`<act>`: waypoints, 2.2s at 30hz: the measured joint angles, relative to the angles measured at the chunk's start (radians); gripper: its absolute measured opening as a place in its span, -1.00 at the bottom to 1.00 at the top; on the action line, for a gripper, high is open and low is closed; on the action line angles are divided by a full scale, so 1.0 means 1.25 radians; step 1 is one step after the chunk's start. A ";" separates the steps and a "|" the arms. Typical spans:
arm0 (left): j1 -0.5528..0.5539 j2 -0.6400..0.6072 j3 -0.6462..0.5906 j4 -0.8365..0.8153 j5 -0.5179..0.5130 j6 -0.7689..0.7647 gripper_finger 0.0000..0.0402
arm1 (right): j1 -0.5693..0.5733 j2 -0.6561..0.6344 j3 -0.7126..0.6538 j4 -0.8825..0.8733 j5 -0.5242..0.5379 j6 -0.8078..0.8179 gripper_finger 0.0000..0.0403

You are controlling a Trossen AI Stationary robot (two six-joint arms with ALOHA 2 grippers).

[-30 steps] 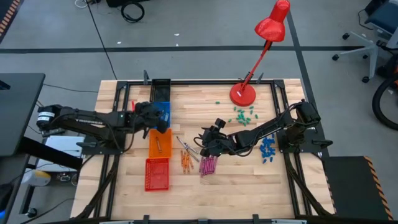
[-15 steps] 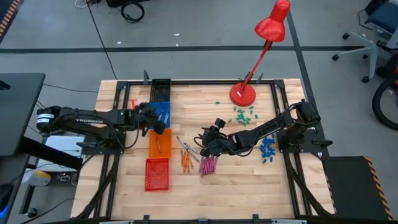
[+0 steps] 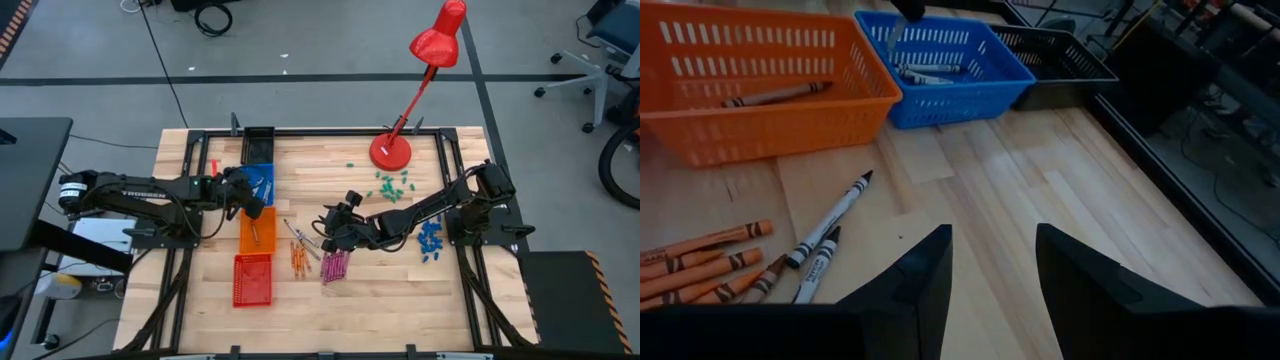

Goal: Sort crayons
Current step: Put the black crayon into the blue bin

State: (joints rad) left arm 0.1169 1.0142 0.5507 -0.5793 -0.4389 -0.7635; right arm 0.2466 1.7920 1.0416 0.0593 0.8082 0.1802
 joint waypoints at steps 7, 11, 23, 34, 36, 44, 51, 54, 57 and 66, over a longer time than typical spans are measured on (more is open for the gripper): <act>0.000 0.000 0.000 0.001 0.000 0.004 -0.48 | -0.001 0.000 0.000 0.000 -0.045 0.000 -0.26; 0.000 0.000 0.000 0.005 -0.009 0.006 -0.37 | -0.003 0.000 0.000 0.000 -0.133 0.000 -0.26; -0.015 0.000 0.048 0.110 -0.025 0.142 -0.26 | -0.049 0.055 0.000 0.044 -0.313 0.066 -0.26; -0.058 0.000 0.050 0.229 -0.024 0.200 -0.26 | -0.052 0.151 0.032 0.101 -0.374 0.053 -0.26; -0.058 0.000 0.050 0.227 -0.024 0.201 -0.26 | -0.052 0.150 0.032 0.110 -0.383 0.053 -0.26; -0.056 0.000 0.050 0.238 -0.024 0.201 -0.26 | -0.054 0.164 0.032 0.120 -0.375 0.049 -0.26; -0.056 0.000 0.050 0.238 -0.024 0.202 -0.26 | -0.054 0.196 0.035 0.153 -0.391 0.051 -0.26; -0.056 0.000 0.050 0.238 -0.024 0.202 -0.26 | -0.054 0.213 0.038 0.156 -0.394 0.050 -0.26; -0.056 0.000 0.050 0.239 -0.025 0.202 -0.26 | -0.056 0.225 0.037 0.151 -0.395 0.044 -0.26; -0.056 0.000 0.050 0.235 -0.025 0.204 -0.26 | -0.069 0.227 0.039 0.129 -0.405 0.049 -0.31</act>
State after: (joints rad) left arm 0.0463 1.0145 0.6132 -0.2854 -0.4698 -0.5087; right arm 0.1605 2.0758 1.0908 0.2211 0.3019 0.2415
